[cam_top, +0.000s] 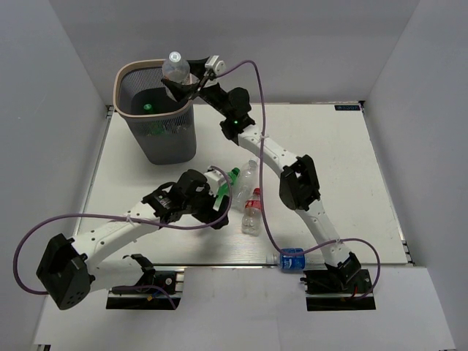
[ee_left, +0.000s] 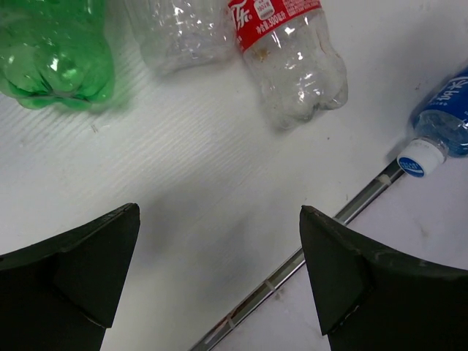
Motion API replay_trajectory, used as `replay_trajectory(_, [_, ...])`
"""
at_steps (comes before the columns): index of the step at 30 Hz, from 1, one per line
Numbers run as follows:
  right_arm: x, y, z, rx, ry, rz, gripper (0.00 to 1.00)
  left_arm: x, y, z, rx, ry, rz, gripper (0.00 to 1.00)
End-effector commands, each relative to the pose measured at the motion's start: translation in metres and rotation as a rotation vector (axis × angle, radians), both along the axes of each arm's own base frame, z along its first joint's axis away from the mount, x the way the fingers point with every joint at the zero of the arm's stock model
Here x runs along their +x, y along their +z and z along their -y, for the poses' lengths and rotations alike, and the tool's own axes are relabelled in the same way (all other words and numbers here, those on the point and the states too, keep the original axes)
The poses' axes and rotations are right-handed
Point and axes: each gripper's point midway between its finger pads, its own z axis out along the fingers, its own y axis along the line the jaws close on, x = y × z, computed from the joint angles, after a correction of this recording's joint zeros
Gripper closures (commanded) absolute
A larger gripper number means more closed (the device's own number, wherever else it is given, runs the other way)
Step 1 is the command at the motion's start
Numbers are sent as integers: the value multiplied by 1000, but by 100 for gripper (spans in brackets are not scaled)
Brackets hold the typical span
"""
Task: Put the plastic bottles in the bin
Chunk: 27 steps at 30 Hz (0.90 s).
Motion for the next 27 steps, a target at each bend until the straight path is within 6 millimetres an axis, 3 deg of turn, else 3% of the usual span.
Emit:
replay_trajectory(1, [-5, 13, 3, 31, -12, 56, 19, 17, 16, 4, 20, 5, 71, 0])
replay_trajectory(2, [-7, 12, 0, 22, -4, 55, 10, 18, 13, 3, 37, -13, 77, 0])
replay_trajectory(6, [-10, 24, 8, 25, -13, 70, 10, 28, 12, 9, 67, -40, 100, 0])
replay_trajectory(7, [-21, 50, 19, 53, -15, 98, 10, 34, 15, 11, 60, -37, 130, 0])
replay_trajectory(9, [-21, 58, 29, 55, -26, 106, 10, 43, 13, 12, 81, -33, 158, 0])
replay_trajectory(10, [-33, 88, 47, 91, -42, 134, 10, 49, 16, 13, 79, -27, 186, 0])
replay_trajectory(11, [-31, 87, 52, 87, -48, 116, 13, 53, 15, 13, 90, -32, 203, 0])
replay_trajectory(12, [-17, 93, 71, 99, -87, 95, 19, 59, 17, 11, 91, -20, 222, 0])
replay_trajectory(13, [-23, 112, 87, 117, -100, 90, 31, 63, 16, 14, 95, -26, 227, 0])
replay_trajectory(14, [-7, 99, 101, 78, -125, 27, 78, 66, 13, 14, 112, -30, 242, 0])
replay_trajectory(15, [-4, 113, 126, 90, -161, -9, 100, 76, 17, 12, 120, -8, 266, 0])
replay_trajectory(16, [11, 87, 131, 49, -179, -87, 100, 79, 12, 9, 143, 7, 266, 0])
replay_trajectory(17, [6, 97, 163, 42, -210, -108, 100, 90, 14, 10, 166, 21, 292, 0])
replay_trajectory(18, [14, 75, 172, -36, -206, -173, 100, 93, 10, 7, 193, 27, 296, 0])
replay_trajectory(19, [30, 35, 188, -93, -238, -251, 100, 98, 12, 7, 207, 30, 311, 0])
replay_trajectory(20, [9, 35, 207, -113, -241, -263, 100, 104, 12, 7, 215, 45, 322, 0])
replay_trajectory(21, [1, 20, 212, -164, -227, -272, 100, 108, 9, 8, 238, 42, 326, 0])
replay_trajectory(22, [6, -19, 231, -221, -243, -341, 100, 110, 4, 6, 259, 39, 325, 0])
replay_trajectory(23, [-19, -24, 245, -251, -240, -346, 100, 114, 5, 8, 261, 46, 333, 0])
replay_trajectory(24, [-26, -33, 251, -274, -240, -360, 100, 115, 0, 6, 284, 41, 334, 0])
replay_trajectory(25, [-27, -74, 262, -336, -237, -454, 85, 122, -8, 3, 314, 57, 323, 0])
replay_trajectory(26, [-43, -83, 269, -361, -231, -468, 72, 125, -11, 5, 325, 46, 323, 0])
replay_trajectory(27, [-54, -80, 278, -361, -245, -467, 64, 126, -18, 3, 346, 49, 314, 0])
